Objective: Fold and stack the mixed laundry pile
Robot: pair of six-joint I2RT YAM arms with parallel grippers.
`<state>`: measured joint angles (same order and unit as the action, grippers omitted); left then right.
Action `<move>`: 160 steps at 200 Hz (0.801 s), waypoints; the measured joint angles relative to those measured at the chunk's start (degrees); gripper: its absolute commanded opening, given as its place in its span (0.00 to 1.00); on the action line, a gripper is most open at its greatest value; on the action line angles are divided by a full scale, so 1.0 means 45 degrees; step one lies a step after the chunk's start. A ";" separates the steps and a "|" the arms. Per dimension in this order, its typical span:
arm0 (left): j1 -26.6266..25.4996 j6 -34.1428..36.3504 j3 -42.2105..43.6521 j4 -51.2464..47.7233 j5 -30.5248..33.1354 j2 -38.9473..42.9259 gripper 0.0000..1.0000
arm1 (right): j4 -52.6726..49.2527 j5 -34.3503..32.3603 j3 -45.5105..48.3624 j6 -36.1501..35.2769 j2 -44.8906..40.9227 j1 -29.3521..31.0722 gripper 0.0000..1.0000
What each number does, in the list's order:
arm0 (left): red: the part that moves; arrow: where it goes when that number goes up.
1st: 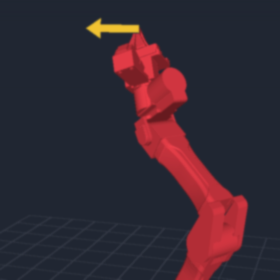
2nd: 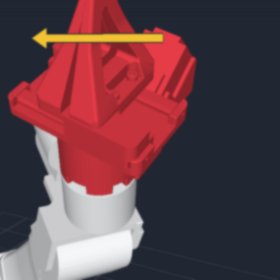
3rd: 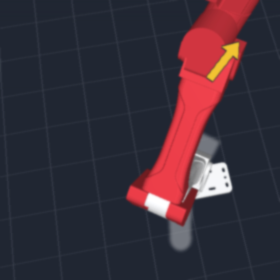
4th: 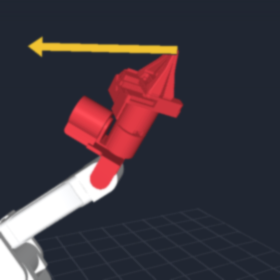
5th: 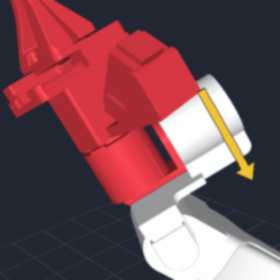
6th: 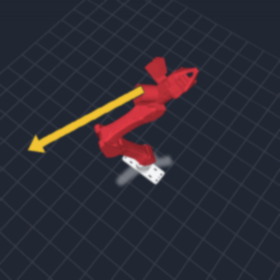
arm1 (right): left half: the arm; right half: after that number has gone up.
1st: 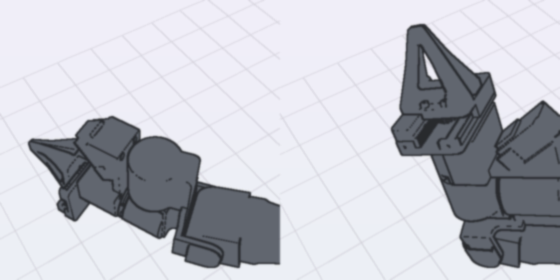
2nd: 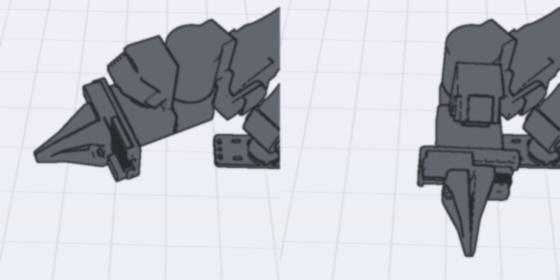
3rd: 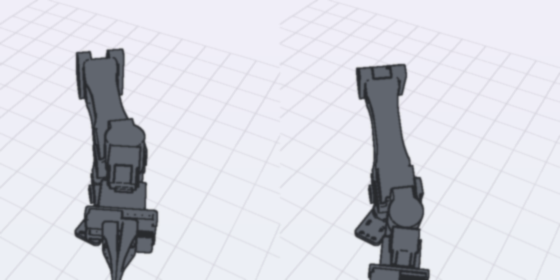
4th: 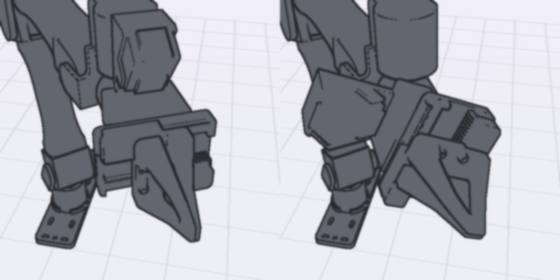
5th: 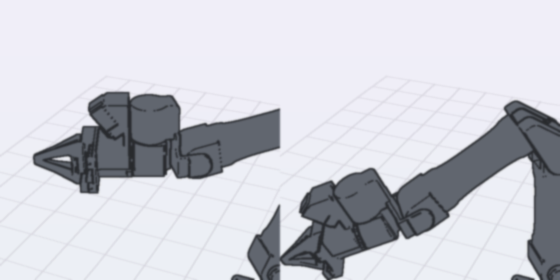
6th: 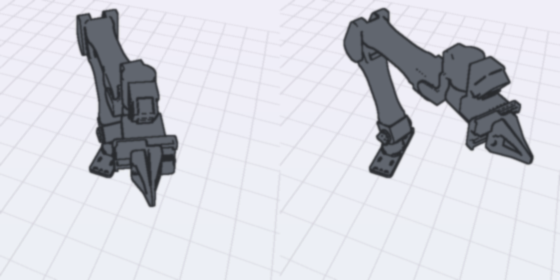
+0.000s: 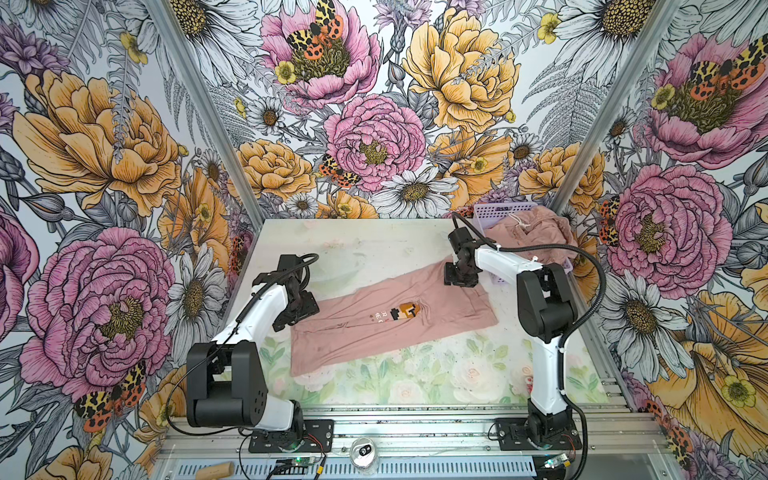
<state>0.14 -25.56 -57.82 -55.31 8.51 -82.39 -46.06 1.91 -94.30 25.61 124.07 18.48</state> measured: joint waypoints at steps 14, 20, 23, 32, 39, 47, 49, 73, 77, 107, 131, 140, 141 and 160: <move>0.0073 0.0000 0.0000 -0.0010 -0.0063 0.0000 0.86 | -0.0219 -0.0024 -0.0894 0.0053 0.0505 0.0214 0.54; 0.0121 0.0005 0.0000 0.0000 -0.0102 0.0000 0.87 | -0.0204 -0.0019 -0.1282 0.0049 0.0787 0.0311 0.53; 0.0155 0.0005 0.0000 0.0000 -0.0131 0.0000 0.87 | -0.0238 -0.0058 -0.1549 0.0049 0.0967 0.0369 0.53; 0.0262 0.0015 0.0000 0.0000 -0.0209 0.0000 0.88 | -0.0413 -0.0112 -0.2283 0.0044 0.1428 0.0520 0.53; 0.0350 0.0024 0.0000 0.0005 -0.0301 0.0000 0.88 | -0.0520 -0.0097 -0.2934 0.0034 0.1836 0.0631 0.53; 0.0432 0.0058 0.0000 0.0010 -0.0413 -0.0005 0.88 | -0.0656 -0.0029 -0.3803 -0.0019 0.2361 0.0753 0.53; 0.0452 0.0063 0.0000 0.0010 -0.0452 -0.0005 0.89 | -0.0685 -0.0039 -0.4036 -0.0034 0.2487 0.0782 0.53; 0.0534 0.0189 -0.0199 0.0010 -0.0923 -0.0364 0.90 | -0.1020 0.0306 -0.7266 -0.0335 0.4405 0.1190 0.53; 0.0534 0.0233 -0.0282 0.0000 -0.1020 -0.0495 0.90 | -0.1190 0.0369 -0.8004 -0.0393 0.4809 0.1263 0.53; 0.0481 0.0656 -0.1005 0.0058 -0.1545 -0.1773 0.91 | -0.1729 0.1282 -1.2900 -0.0942 0.7621 0.1865 0.57; 0.0330 0.1030 -0.1452 0.0194 -0.1860 -0.2943 0.90 | -0.1991 0.1520 -1.4163 -0.1117 0.8281 0.2079 0.60; 0.0219 0.1132 -0.1481 0.0248 -0.1991 -0.3356 0.90 | -0.2132 0.1515 -1.4163 -0.1141 0.8238 0.2108 0.61; 0.0209 0.1122 -0.1481 0.0253 -0.2011 -0.3385 0.90 | -0.2142 0.1511 -1.4154 -0.1137 0.8218 0.2108 0.61; -0.0117 0.1277 -0.1438 0.0257 -0.2278 -0.4027 0.89 | -0.2409 0.1409 -1.3202 -0.1166 0.7495 0.1991 0.62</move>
<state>-0.38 -19.81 -64.29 -54.15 -1.74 -100.51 -56.90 8.25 -153.71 20.36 157.80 27.44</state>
